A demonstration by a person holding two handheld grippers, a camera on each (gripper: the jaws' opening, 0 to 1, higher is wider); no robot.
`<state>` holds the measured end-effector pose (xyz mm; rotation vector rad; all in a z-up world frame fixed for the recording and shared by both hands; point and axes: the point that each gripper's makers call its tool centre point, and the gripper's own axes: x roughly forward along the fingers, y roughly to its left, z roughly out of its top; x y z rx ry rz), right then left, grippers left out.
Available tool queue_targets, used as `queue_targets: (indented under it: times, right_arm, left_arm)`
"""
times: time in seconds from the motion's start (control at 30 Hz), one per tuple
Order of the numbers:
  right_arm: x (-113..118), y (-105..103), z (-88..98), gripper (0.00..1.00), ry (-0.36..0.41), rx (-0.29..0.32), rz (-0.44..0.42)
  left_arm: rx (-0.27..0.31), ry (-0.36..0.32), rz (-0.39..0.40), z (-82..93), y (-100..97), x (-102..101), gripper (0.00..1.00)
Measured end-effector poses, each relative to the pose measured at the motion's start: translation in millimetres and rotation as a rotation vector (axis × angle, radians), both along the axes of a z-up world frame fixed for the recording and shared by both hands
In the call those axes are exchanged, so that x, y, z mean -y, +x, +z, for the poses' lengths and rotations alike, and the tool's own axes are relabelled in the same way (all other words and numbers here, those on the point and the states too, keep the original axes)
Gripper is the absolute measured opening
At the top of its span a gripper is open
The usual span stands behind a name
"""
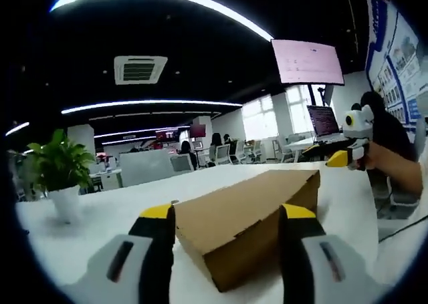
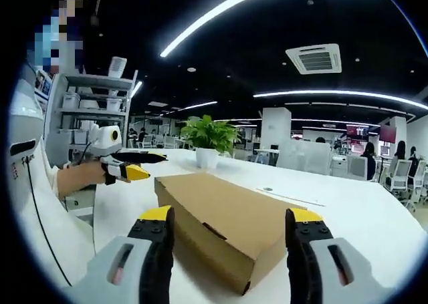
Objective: Operate the shoe box by opening the lid, removing the specified soft item, and placing it in the target area until the item is outside and the box remains undamaged.
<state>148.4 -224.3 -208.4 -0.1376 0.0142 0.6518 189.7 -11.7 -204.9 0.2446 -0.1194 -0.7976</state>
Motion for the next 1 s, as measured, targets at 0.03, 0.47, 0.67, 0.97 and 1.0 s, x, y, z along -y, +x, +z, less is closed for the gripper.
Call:
queue_targets:
  times: [0.03,0.47,0.67,0.97,1.0]
  right_arm:
    - [0,-1,0.1,0.68,-0.010,-0.001,0.003]
    - [-2,-17,3.8,0.65,-0.148,0.099,0.069]
    - [-6,-29,10.2,0.60,-0.245,0.194,0.111]
    - [-13,-38,12.9,0.60,-0.316,0.266,0.146]
    - [-13,-37,18.3,0.60,-0.325,0.311,0.139]
  left_arm:
    - [0.018,0.028,-0.009,-0.9,-2.5,-1,0.63]
    - [0.094,0.137,-0.021,8.3,-17.6,-27,0.61]
    - [0.143,0.196,-0.090,11.8,-31.2,-20,0.63]
    - [0.180,0.233,-0.117,17.0,-39.4,-17,0.61]
    - [0.196,0.244,-0.128,17.6,-41.6,-16,0.61]
